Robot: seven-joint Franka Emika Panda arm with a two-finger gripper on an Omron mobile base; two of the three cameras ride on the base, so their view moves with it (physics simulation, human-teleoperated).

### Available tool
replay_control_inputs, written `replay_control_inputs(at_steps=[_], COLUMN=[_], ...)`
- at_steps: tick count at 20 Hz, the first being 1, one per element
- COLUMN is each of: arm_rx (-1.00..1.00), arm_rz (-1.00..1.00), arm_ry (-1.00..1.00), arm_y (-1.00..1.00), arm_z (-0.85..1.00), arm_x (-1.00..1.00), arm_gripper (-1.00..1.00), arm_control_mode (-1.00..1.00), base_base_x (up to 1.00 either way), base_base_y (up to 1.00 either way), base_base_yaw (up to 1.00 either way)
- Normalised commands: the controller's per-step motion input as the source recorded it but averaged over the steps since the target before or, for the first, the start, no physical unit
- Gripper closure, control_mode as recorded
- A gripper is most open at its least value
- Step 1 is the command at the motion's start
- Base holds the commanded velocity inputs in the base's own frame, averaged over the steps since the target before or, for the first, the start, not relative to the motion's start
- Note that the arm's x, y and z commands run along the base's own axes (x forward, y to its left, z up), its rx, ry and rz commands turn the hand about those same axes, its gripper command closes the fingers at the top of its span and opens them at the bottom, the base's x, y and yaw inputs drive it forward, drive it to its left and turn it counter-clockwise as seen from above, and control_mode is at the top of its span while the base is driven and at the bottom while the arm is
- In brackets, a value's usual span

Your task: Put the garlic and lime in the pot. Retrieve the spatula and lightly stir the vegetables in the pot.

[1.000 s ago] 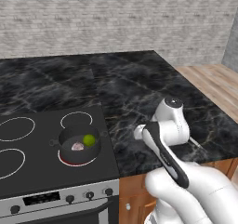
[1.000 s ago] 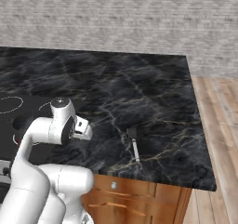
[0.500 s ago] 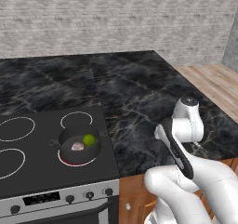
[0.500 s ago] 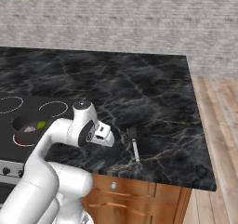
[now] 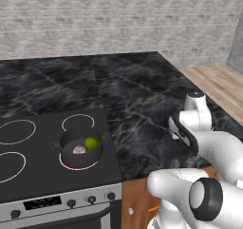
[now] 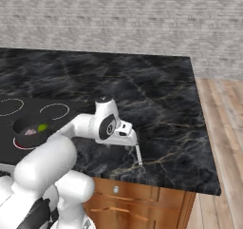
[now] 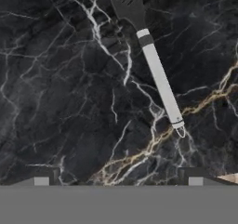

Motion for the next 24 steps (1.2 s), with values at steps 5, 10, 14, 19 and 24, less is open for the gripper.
replay_control_inputs(at_steps=[5,10,14,19,24], arm_rx=[0.06,0.04,0.04,0.02,0.0], arm_rz=[0.08,0.06,0.07,0.09,0.14], arm_ry=[0.22,0.04,0.0,0.08,0.06], arm_y=[-0.8,-0.18,-0.02,-0.1,-0.1], arm_z=[-0.17,-0.31,-0.03,-0.24,-0.23], arm_x=[0.36,0.27,0.21,0.15,0.0], arm_gripper=[-1.0,-1.0,-1.0,-1.0,-1.0], arm_control_mode=[-1.0,-1.0,-1.0,-1.0,-1.0], base_base_x=[0.0,0.0,0.0,0.0,0.0], base_base_y=[0.0,0.0,0.0,0.0,0.0], base_base_yaw=[0.0,0.0,0.0,0.0,0.0])
